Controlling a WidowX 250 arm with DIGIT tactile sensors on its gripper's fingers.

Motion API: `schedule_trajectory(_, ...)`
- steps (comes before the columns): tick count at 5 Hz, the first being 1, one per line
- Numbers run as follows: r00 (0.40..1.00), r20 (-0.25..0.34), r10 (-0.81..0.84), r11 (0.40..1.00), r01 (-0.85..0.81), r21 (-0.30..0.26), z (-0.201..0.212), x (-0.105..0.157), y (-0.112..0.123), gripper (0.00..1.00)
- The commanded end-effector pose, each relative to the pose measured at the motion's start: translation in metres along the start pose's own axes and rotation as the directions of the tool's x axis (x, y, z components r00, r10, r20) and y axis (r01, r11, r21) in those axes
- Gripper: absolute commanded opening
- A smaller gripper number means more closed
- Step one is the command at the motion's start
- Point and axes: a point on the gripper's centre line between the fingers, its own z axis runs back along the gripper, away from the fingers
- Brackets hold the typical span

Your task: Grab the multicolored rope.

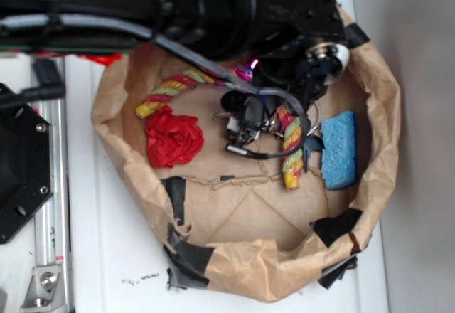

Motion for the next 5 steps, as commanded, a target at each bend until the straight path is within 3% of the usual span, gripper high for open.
schedule_trajectory(1, 0.991, -0.035, 0.131, 0.991, -0.132, -0.031, -0.019, -0.006, -0.01, 0.0)
schedule_trajectory(3, 0.98, -0.062, 0.188, 0.982, -0.188, 0.016, -0.022, -0.011, -0.015, 0.0)
schedule_trajectory(4, 0.966, -0.035, 0.254, 0.967, -0.253, 0.034, -0.011, -0.016, -0.013, 0.0)
schedule_trajectory(5, 0.909, 0.062, 0.412, 0.909, -0.414, 0.035, 0.037, -0.03, -0.018, 0.0)
